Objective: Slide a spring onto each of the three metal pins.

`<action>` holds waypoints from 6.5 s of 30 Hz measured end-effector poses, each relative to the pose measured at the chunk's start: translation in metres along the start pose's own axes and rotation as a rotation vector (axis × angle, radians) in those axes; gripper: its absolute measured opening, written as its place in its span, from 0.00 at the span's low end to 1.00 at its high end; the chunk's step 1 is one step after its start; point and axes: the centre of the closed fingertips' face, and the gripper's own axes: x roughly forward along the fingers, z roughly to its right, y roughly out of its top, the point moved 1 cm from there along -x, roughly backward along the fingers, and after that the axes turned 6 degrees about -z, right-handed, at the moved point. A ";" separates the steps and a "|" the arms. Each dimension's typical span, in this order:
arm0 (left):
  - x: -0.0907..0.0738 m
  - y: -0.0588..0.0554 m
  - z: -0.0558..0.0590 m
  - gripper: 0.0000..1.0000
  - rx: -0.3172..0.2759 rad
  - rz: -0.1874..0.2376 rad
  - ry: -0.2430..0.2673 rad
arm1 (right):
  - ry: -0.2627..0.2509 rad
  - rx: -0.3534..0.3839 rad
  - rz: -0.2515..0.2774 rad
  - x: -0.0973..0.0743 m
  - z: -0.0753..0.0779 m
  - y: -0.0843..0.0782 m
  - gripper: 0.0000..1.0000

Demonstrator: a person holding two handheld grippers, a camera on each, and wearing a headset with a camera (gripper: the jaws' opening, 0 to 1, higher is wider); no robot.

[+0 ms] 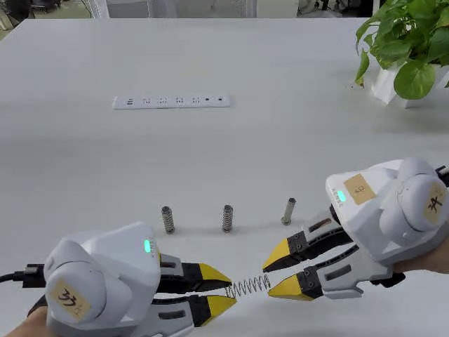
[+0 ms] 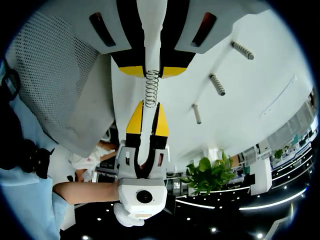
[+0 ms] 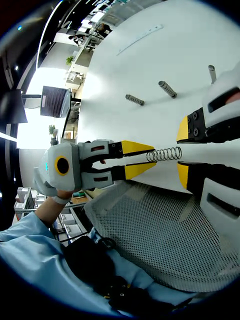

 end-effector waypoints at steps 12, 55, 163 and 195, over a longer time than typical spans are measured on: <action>0.002 0.001 -0.002 0.06 -0.006 -0.002 -0.005 | -0.007 -0.026 -0.017 0.000 0.002 0.000 0.07; 0.014 0.001 0.002 0.06 -0.019 -0.006 -0.011 | -0.037 -0.165 -0.102 -0.013 -0.002 0.031 0.07; -0.051 -0.052 -0.060 0.83 -0.296 0.039 0.337 | -0.036 -0.030 -0.271 -0.031 0.036 -0.016 0.08; -0.059 -0.072 -0.067 0.99 -0.344 0.002 0.359 | -0.092 -0.105 -0.498 -0.056 0.133 -0.039 0.08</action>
